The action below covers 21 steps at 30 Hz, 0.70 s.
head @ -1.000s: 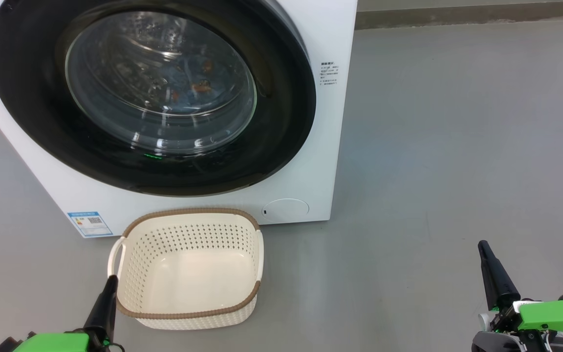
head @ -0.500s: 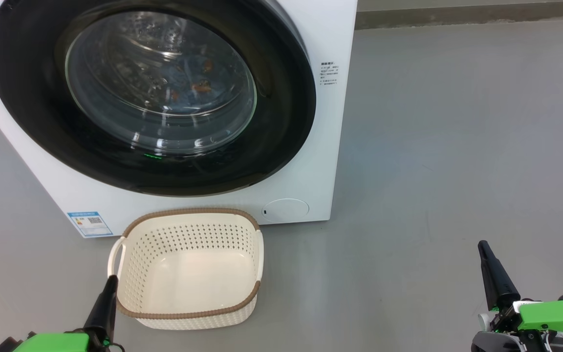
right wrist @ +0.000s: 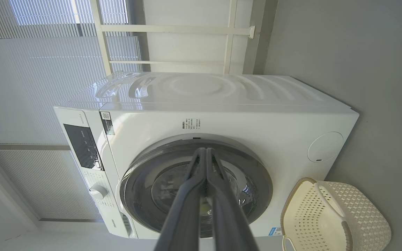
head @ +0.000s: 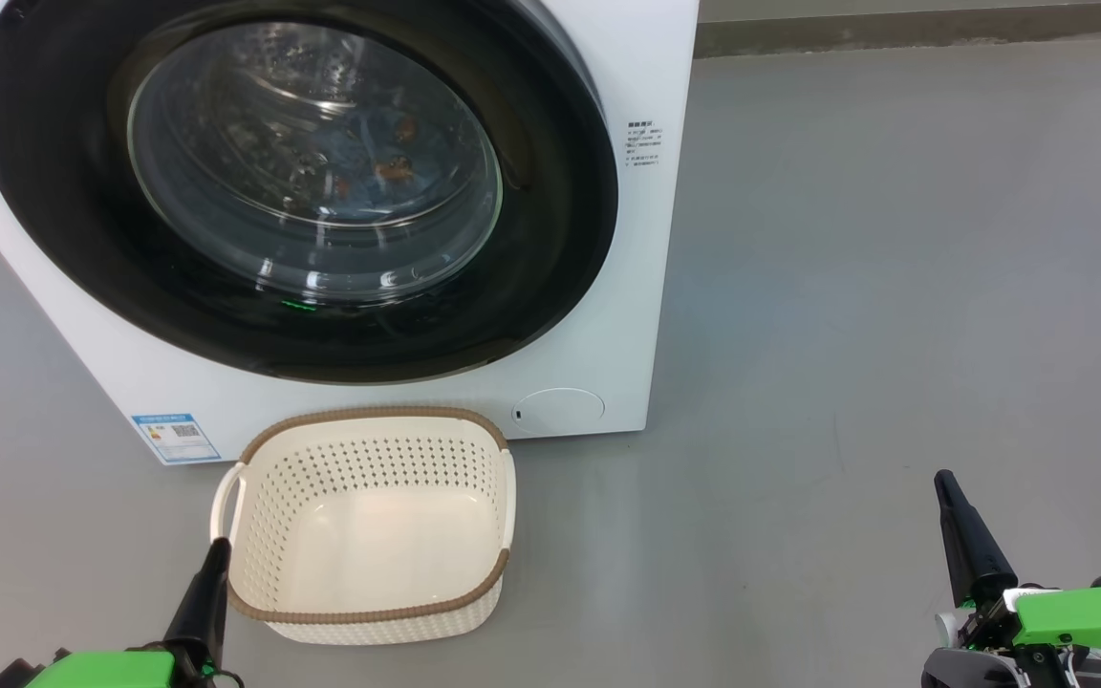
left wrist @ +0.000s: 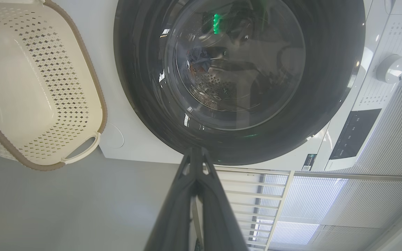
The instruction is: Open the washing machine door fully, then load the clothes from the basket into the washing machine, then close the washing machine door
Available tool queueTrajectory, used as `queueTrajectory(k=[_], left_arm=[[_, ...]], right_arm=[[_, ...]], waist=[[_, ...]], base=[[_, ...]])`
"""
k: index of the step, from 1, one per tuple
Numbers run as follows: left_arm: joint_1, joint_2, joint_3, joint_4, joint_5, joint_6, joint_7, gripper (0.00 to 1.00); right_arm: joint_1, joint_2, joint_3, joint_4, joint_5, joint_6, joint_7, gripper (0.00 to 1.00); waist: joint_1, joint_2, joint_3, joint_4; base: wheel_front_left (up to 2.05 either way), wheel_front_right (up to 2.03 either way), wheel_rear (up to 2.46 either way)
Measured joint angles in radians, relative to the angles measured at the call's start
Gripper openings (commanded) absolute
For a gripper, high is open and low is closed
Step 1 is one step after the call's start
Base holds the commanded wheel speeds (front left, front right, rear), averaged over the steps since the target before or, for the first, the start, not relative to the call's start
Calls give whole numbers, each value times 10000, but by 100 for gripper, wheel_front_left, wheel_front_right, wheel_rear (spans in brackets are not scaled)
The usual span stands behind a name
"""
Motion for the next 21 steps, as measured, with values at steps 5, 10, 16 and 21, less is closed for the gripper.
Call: queueTrajectory(k=[5,10,16,21], left_arm=[[0,0,0,0,0,0,0,0],[0,0,0,0,0,0,0,0],[0,0,0,0,0,0,0,0],[0,0,0,0,0,0,0,0]], right_arm=[[0,2,-4,0,0,0,2,0],[0,10,-15,0,-2,0,2,0],[0,17,-42,0,-2,0,4,0],[0,19,-67,0,-2,0,29,0]], waist=[[-1,0,0,0],[0,0,0,0],[0,0,0,0],[-1,0,0,0]], base=[[0,0,0],[0,0,0],[0,0,0],[0,0,0]])
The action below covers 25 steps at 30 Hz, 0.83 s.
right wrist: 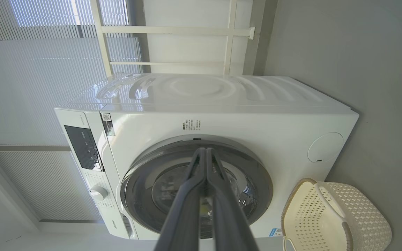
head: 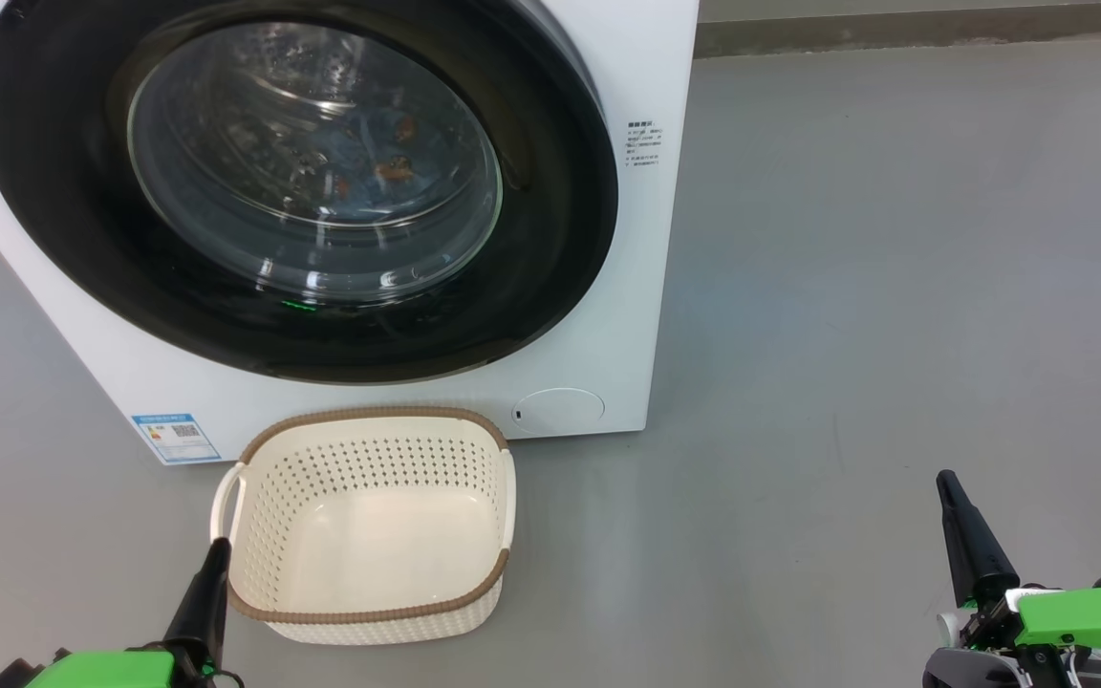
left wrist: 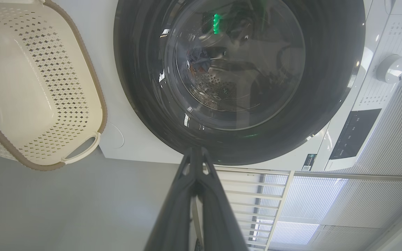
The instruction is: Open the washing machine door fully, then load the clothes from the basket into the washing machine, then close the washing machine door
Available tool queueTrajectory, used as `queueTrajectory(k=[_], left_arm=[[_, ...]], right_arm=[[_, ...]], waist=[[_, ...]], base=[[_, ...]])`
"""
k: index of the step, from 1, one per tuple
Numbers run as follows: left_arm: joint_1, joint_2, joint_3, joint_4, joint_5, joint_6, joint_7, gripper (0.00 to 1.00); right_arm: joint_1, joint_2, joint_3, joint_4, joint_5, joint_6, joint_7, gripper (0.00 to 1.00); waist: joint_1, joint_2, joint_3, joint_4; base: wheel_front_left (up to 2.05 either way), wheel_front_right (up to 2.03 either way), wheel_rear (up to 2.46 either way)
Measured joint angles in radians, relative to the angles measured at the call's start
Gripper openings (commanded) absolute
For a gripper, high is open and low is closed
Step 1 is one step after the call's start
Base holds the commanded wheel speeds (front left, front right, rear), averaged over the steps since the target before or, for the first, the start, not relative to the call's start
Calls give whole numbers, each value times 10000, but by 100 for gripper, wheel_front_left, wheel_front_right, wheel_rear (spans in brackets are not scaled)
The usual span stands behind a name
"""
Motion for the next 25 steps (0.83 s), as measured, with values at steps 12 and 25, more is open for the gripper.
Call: queueTrajectory(k=[12,25], left_arm=[[0,0,0,0,0,0,0,0],[0,0,-2,0,0,0,0,0]], right_arm=[[0,12,-58,0,-12,0,0,0],[0,19,-82,0,-13,0,0,0]], waist=[[0,0,0,0],[0,0,0,0]], base=[[0,0,0],[0,0,0]])
